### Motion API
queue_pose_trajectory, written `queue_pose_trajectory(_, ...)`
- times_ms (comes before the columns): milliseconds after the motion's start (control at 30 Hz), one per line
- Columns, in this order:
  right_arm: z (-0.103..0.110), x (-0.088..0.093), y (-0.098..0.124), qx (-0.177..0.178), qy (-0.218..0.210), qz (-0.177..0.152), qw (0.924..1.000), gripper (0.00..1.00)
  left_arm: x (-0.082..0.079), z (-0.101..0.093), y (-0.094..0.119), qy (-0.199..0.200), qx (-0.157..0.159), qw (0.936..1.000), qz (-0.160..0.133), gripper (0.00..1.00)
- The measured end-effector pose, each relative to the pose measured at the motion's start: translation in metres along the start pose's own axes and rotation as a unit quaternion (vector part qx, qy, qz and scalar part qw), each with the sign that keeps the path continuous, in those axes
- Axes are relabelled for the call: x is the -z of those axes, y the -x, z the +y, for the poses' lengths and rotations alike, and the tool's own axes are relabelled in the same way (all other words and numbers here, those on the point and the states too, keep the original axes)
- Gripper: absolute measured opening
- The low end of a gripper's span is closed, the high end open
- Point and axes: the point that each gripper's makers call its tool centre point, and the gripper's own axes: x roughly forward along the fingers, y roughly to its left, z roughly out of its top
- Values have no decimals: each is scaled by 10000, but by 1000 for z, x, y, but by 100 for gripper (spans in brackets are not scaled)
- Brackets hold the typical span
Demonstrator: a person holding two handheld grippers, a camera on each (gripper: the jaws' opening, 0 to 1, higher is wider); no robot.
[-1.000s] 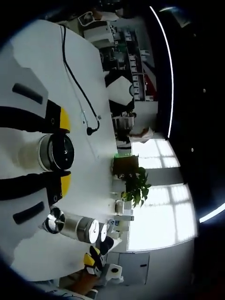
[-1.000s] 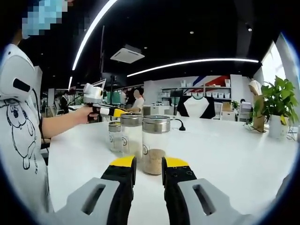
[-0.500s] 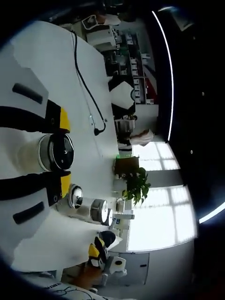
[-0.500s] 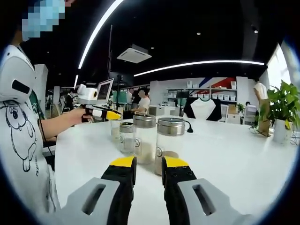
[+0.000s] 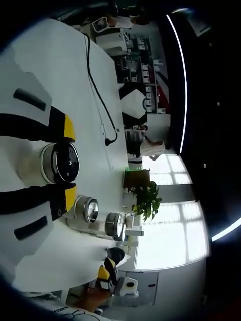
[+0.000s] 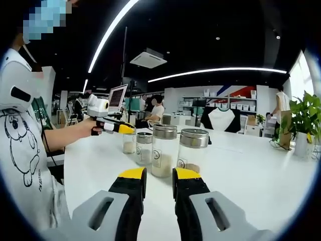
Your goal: Rotate the seasoning bottle until the label or dispensing opening points toward the visible target arrow and the bottle remains upright within the marked orientation range
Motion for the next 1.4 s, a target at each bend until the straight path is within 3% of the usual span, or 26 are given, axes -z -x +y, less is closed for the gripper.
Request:
queue_pose_trajectory(400,3,8,5,12,18,80,10000,19,2,-10,1,-416,-31,9991,106,33)
queue_pose_trajectory(700,1,1,8,39,32,-26,10000,19,2,-11,3,-292,18,9996,-57,34)
queue_pose_trajectory(800,1,2,8,27,44,9,10000,19,6,-10,4,-405,55,9992,49,34)
queue_pose_trajectory(900,0,2,9,12,-29,-18,10000,19,7,-6,8,-497,-146,9987,6,40)
queue_pose_trajectory(1167,1,-3,14,32,-47,-131,9999,19,-12,-5,12,-229,-202,9986,-428,40)
queue_pose_trajectory(1267,0,-1,16,55,-89,-143,9998,19,-12,0,9,-25,-262,9990,-367,41)
queue_pose_trajectory(1333,-1,1,17,59,-115,-135,9998,19,-10,8,8,-103,-482,9984,-290,51)
queue_pose_trajectory(1400,-3,3,18,76,-112,-111,9998,19,-10,5,7,-68,-385,9988,-285,49)
